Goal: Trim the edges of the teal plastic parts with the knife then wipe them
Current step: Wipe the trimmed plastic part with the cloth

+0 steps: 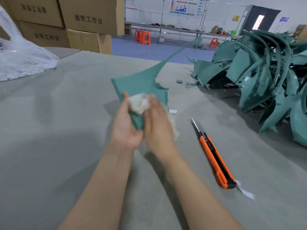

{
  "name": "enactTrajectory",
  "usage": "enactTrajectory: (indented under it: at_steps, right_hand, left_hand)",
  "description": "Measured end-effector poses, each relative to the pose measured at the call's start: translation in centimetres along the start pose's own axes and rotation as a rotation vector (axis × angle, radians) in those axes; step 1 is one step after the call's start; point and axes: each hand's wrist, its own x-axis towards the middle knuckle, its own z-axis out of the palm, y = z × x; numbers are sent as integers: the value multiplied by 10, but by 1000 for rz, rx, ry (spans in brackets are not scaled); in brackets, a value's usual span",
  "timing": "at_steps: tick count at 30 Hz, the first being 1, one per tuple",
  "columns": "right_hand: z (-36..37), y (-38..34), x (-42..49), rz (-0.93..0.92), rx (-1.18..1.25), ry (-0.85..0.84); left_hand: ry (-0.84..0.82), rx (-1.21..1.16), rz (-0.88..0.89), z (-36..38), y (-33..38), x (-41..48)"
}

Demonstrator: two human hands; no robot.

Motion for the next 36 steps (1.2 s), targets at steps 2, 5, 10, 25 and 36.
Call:
enactTrajectory:
  at_steps: [2, 5, 10, 25, 36]
  right_hand:
    - [-4, 7, 6, 156, 9, 85]
    - [15, -12, -14, -45, 16, 68]
    - [5, 1, -12, -55, 72, 52]
    - [13, -9, -22, -98, 89, 221]
    - [-19, 33, 0, 75, 21, 490]
  left_hand:
    - [4, 30, -28, 8, -7, -1]
    - [-14, -88, -19, -5, -4, -2]
    - [33, -169, 41, -15, 7, 3]
    - [113, -236, -51, -15, -5, 7]
    - [193, -66, -133, -1, -18, 6]
